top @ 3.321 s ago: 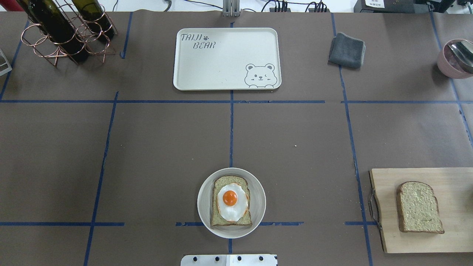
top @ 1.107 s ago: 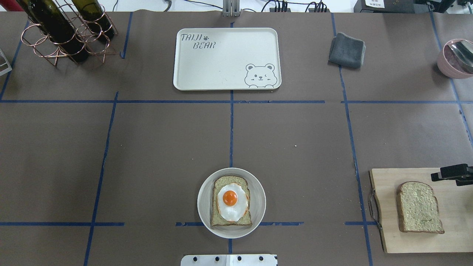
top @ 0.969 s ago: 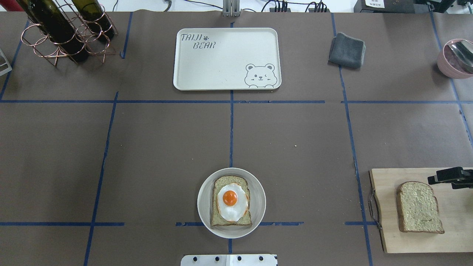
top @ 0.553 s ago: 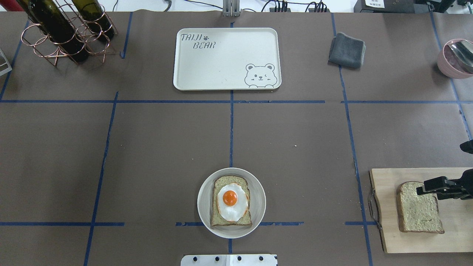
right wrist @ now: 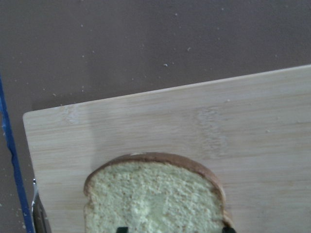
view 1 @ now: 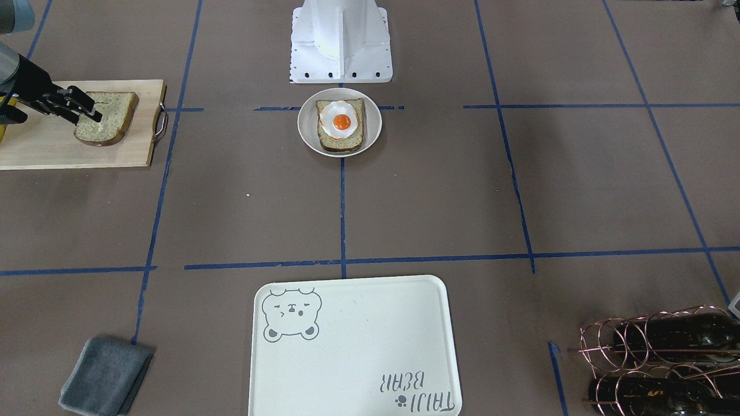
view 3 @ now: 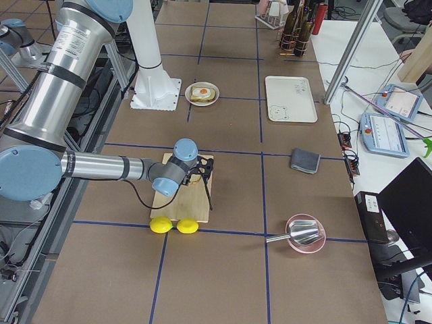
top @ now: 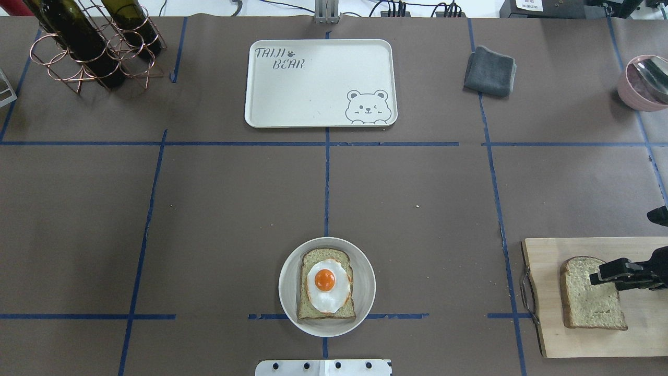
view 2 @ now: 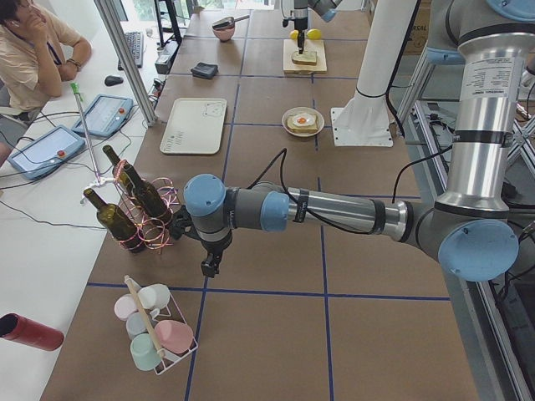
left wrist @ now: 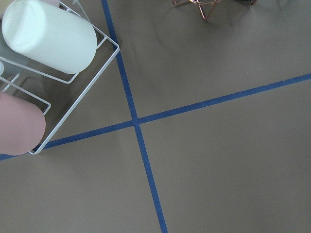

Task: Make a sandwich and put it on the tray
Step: 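Lower the right gripper onto the bread slice on the wooden board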

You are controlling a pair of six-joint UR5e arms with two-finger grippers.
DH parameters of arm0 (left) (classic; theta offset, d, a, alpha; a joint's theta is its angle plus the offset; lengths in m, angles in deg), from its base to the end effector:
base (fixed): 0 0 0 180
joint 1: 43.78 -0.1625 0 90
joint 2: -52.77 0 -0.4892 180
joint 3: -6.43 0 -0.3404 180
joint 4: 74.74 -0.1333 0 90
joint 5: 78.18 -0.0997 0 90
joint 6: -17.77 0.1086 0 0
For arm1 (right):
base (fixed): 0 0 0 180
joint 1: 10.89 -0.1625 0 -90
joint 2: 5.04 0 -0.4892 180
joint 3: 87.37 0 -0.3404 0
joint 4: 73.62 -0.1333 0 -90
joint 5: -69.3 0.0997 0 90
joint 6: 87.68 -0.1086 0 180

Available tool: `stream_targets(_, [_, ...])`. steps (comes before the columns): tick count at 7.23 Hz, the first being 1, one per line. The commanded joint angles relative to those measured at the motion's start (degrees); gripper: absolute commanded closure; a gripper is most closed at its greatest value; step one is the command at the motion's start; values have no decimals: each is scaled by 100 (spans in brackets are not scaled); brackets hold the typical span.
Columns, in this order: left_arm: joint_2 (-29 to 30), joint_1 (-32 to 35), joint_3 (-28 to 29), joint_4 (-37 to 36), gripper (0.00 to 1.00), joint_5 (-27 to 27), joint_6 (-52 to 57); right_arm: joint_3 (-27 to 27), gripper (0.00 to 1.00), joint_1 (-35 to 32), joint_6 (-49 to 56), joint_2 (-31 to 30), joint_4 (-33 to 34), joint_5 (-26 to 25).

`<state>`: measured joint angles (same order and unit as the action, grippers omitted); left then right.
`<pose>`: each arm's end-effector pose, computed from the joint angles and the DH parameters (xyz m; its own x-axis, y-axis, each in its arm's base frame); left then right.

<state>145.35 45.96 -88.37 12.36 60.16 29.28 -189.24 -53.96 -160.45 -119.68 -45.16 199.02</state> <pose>-0.0501 -0.4649 0.6717 0.6502 0.2591 -0.7143 -0.1370 0.9646 0.2252 -0.1438 -0.2219 0.6625 0.5115 0.1662 0.8431 -0.0237 0.9835 -0.1795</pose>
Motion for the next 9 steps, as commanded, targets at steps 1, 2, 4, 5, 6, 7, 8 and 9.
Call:
stream_targets(1, [-3, 9, -3, 0, 0, 0, 0, -35, 28, -8, 0, -32, -7, 1])
stream_targets(2, [-3, 9, -3, -8, 0, 0, 0, -35, 28, -8, 8, -101, -7, 1])
stream_targets(4, [-3, 9, -20, -8, 0, 0, 0, -18, 28, 1, 8, -181, -7, 1])
stream_targets(5, [-3, 9, -12, 0, 0, 0, 0, 17, 30, 18, 8, -181, -7, -25])
stream_targets(6, [-3, 0, -3, 0, 0, 9, 0, 26, 34, 36, 8, -181, -7, -26])
stream_targets(7, [-3, 9, 6, 0, 0, 0, 0, 53, 38, 62, 8, -181, -7, -26])
stream_targets(8, [-3, 0, -3, 0, 0, 0, 0, 62, 50, 80, 8, -172, -7, -34])
stream_targets(9, [-3, 9, -3, 0, 0, 0, 0, 123, 58, 88, 8, -172, -7, -34])
